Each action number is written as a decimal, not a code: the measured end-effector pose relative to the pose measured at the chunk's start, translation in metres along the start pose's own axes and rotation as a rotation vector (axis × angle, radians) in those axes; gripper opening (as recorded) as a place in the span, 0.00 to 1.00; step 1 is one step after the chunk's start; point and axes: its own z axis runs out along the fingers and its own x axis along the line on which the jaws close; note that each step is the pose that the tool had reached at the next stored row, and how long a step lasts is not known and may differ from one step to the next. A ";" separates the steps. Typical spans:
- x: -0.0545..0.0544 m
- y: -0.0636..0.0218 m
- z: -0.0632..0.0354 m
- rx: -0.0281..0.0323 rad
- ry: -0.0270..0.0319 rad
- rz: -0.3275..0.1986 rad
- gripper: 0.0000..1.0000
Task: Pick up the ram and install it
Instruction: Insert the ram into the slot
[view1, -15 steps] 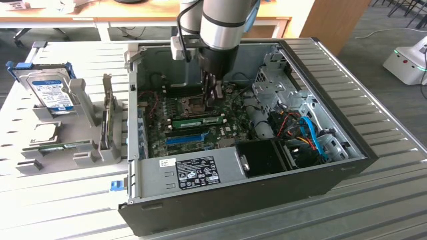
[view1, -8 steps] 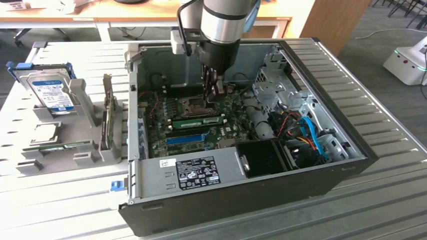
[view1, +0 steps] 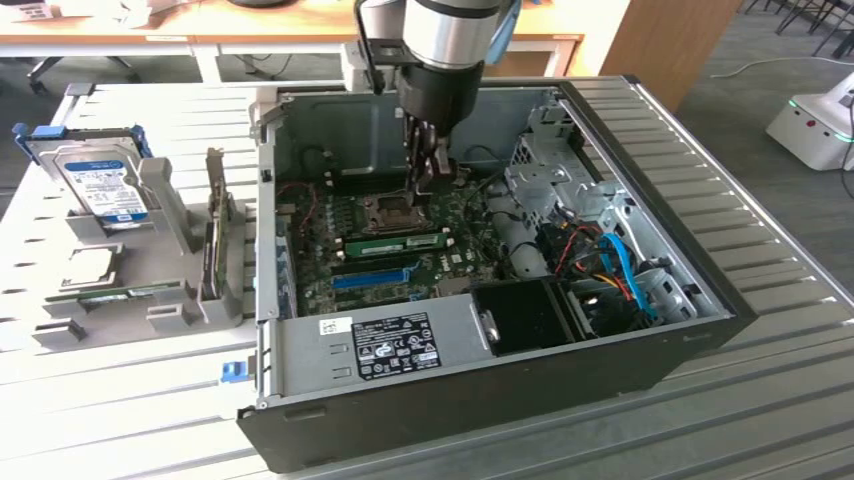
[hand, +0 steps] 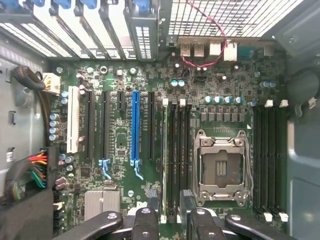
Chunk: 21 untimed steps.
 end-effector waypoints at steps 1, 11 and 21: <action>0.000 0.0001 -0.0019 0.0000 0.0000 0.000 0.31; 0.000 0.0007 -0.0181 -0.0001 0.0001 0.000 0.31; 0.000 0.0012 -0.0305 -0.0001 0.0001 0.000 0.31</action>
